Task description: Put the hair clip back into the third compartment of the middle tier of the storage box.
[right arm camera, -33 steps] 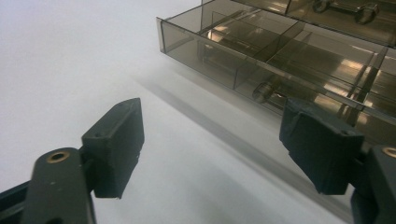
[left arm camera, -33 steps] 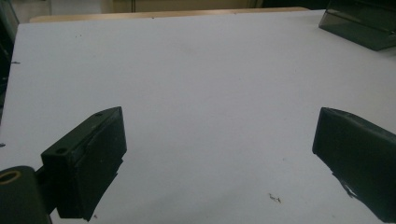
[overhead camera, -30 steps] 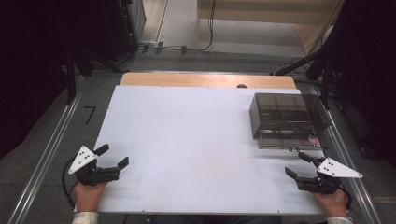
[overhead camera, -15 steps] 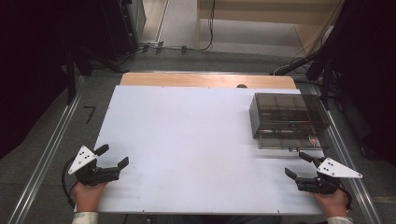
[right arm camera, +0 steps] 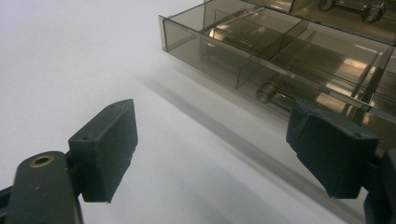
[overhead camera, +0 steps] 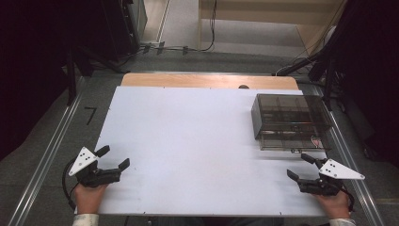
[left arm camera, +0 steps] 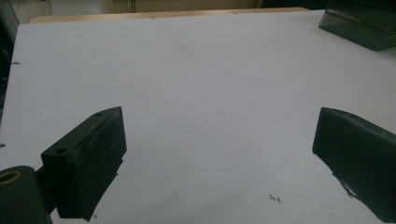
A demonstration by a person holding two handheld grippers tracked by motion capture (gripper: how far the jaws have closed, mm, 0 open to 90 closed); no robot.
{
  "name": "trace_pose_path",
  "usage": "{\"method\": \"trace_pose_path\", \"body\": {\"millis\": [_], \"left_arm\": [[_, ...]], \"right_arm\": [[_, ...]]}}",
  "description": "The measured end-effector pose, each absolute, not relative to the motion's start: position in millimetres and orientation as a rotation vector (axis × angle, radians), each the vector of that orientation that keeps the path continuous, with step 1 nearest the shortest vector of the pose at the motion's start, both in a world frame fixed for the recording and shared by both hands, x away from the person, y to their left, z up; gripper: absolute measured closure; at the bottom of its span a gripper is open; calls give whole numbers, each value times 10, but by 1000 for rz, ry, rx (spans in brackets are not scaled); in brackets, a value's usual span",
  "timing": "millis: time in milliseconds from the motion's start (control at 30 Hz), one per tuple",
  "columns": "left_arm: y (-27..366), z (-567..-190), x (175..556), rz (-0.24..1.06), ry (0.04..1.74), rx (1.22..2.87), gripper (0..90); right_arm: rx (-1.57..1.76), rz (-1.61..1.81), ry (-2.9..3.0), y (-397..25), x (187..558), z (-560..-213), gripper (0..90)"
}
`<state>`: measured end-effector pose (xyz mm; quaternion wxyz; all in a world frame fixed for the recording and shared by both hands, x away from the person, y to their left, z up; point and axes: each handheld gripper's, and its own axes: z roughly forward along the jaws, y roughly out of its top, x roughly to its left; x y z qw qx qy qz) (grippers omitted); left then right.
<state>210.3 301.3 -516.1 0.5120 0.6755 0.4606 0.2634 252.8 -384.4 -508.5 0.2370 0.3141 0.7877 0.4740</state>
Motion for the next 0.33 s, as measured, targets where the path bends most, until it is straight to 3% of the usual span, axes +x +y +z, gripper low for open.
{"method": "trace_pose_path", "body": {"millis": [333], "left_arm": [[3014,-5161,2102,635,1107,1625,33]], "right_arm": [[859,1300,2160,-3843,2533,-5086,152]]}}
